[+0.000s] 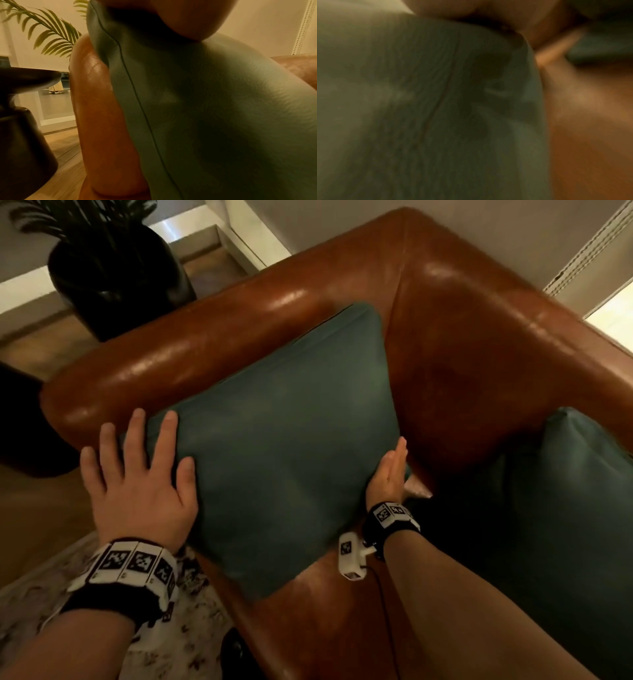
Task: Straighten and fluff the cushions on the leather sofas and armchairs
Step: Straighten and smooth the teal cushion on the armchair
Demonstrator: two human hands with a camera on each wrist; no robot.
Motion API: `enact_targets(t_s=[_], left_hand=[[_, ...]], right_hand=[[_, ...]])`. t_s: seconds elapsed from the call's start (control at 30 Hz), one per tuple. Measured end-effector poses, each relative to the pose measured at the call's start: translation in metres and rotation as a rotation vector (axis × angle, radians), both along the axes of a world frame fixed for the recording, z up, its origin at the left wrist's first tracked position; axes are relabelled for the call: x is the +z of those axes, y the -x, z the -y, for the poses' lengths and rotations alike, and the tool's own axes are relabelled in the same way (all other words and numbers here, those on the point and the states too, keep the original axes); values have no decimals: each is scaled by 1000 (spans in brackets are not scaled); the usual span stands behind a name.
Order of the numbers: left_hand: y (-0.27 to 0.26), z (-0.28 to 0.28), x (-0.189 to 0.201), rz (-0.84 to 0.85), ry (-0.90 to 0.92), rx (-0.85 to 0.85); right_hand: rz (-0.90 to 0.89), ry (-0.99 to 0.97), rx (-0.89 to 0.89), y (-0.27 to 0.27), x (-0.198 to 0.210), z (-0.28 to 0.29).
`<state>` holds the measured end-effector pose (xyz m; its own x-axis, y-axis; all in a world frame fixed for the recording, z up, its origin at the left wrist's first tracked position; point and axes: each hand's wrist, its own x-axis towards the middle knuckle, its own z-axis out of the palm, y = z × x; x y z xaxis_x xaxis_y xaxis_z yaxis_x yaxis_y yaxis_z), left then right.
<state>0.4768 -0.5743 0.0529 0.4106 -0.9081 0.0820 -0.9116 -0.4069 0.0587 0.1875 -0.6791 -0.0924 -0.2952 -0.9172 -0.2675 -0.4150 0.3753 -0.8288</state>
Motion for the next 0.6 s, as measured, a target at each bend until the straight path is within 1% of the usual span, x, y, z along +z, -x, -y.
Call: enact_targets(t_s=[0.03,0.07,0.1,0.13,0.17,0.2,0.23,0.27,0.3,0.33,0.37,0.43,0.47,0.5,0.53,0.6], left_hand=[[1,0,2,-2,4,1],[3,1,6,0,12,4],[8,2,9,1,34,6],[15,5,11,7,66,-4],[26,8,11,24,97,-40],[40,11,8,52,119,-113],[56,14,-1,85,123,-231],[73,14,-17,114,101,-389],[90,10,-37,129,37,-570],[102,0,-59,147,-73,-744],[107,-14,-81,183,-190,-880],[100,-48,-117,289,-392,-998],[91,-64,-133,347,-469,-1034],[82,-77,-146,401,-499,-1069],[76,-88,-150,421,-506,-1099],[72,-93,-135,338,-475,-1131]], right_hand=[[-11,-18,18,4,4,1],[-53,9,41,7,12,2],[-107,86,73,9,26,4],[-158,216,130,7,44,8],[-199,371,236,2,66,13],[-238,506,394,-6,89,19],[-283,608,576,-17,110,25],[-345,678,744,-28,126,32],[-422,719,877,-38,138,40],[-512,734,974,-47,147,47],[-612,737,1043,-54,153,53],[-772,767,1131,-66,157,57],[-811,803,1154,-74,158,54],[-829,844,1185,-83,158,49],[-835,877,1243,-92,158,43],[-869,878,1389,-102,152,37]])
